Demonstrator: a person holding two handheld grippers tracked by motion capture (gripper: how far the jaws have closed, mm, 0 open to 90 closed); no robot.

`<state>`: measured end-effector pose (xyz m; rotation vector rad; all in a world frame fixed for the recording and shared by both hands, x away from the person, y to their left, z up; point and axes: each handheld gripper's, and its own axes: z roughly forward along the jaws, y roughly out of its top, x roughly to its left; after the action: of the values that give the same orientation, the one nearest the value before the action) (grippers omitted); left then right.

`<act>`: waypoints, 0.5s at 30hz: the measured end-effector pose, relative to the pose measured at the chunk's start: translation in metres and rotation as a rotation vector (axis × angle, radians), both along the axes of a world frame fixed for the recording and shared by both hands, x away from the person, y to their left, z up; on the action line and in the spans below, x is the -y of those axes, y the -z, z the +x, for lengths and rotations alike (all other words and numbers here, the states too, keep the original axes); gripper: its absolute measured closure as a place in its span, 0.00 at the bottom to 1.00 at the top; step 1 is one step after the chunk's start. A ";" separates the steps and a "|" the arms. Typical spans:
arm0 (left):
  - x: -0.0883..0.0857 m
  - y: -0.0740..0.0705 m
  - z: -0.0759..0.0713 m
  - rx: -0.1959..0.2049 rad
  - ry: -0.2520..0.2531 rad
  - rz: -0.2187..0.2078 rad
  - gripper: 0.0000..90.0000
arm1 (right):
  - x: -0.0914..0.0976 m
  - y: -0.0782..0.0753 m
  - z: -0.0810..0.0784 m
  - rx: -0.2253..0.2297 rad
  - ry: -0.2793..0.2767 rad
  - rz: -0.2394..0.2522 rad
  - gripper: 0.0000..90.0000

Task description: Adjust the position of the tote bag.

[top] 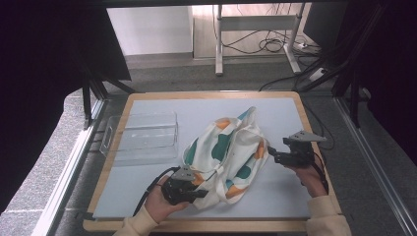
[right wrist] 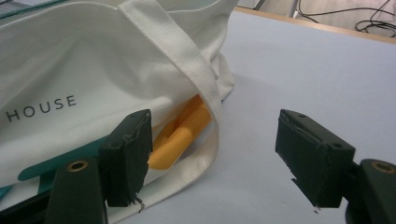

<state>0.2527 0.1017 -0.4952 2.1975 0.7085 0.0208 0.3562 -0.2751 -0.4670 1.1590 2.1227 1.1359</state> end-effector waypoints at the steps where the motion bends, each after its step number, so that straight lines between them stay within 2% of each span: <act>1: 0.000 0.000 0.000 0.002 0.001 0.001 0.89 | 0.000 0.000 0.000 -0.001 0.004 0.005 0.31; 5: 0.000 0.000 -0.001 0.006 0.001 0.003 0.89 | 0.000 -0.001 0.001 -0.014 0.006 0.026 0.32; 9: 0.000 0.000 0.000 0.009 0.007 0.008 0.89 | -0.002 -0.002 0.002 -0.022 -0.004 0.024 0.32; 15: 0.000 0.001 0.000 0.000 -0.002 -0.004 0.89 | -0.005 -0.004 0.004 -0.028 -0.004 0.024 0.32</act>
<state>0.2524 0.1018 -0.4959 2.1928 0.7101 0.0197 0.3607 -0.2700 -0.4632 1.1883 2.1386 1.1571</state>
